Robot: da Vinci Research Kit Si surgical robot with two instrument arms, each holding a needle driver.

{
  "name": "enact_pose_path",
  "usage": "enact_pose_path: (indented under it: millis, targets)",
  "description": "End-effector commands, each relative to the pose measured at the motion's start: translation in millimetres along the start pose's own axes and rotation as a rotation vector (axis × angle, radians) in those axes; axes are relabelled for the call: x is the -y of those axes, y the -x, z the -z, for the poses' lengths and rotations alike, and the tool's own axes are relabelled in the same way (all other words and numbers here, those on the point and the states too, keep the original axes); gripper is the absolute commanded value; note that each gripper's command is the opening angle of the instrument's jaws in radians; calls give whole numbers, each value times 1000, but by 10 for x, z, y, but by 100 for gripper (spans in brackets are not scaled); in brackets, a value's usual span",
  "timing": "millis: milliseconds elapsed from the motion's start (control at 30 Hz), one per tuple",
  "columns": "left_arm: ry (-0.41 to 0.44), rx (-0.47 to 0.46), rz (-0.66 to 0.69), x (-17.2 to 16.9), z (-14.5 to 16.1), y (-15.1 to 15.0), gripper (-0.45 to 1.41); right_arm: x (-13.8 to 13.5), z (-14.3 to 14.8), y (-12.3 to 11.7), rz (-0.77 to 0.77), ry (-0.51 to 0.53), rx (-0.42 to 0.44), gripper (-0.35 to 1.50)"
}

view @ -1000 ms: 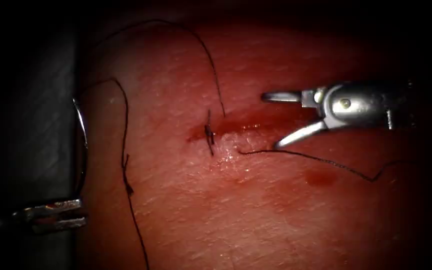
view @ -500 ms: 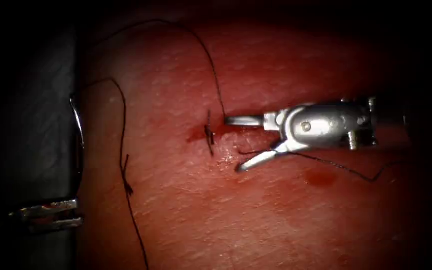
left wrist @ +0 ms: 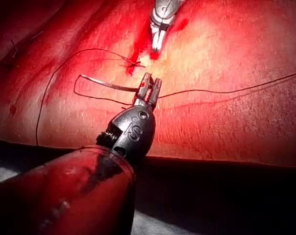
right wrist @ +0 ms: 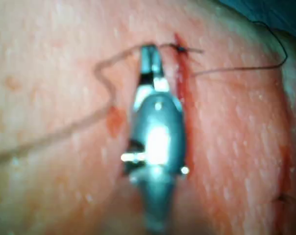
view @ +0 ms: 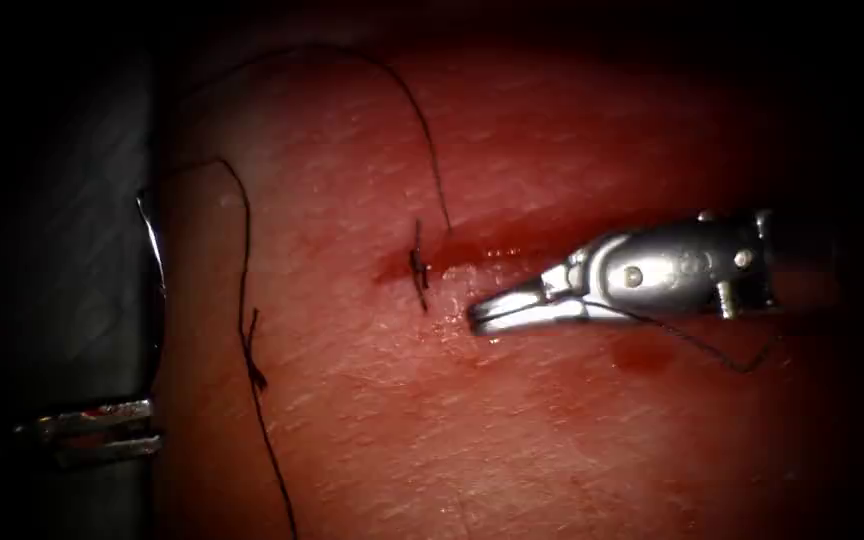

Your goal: Wound Closure

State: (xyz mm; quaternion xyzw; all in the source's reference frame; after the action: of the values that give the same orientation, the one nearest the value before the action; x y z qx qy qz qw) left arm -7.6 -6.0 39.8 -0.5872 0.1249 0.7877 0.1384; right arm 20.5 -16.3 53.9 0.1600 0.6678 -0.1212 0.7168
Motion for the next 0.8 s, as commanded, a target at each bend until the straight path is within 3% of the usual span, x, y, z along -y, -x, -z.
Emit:
enact_pose_path:
  millis: [33, 467, 800]
  targets:
    - [0, 0, 2, -5, -7, 6, -45, 16, -7, -3, -2, -7, 6, -35]
    - [-4, 2, 3, -7, -13, 5, -45, 109, 44, -84, 21, -63, 12, -35]
    - [-1, 0, 3, -6, -14, 5, -45, 167, 42, -121, 64, -195, -43, -35]
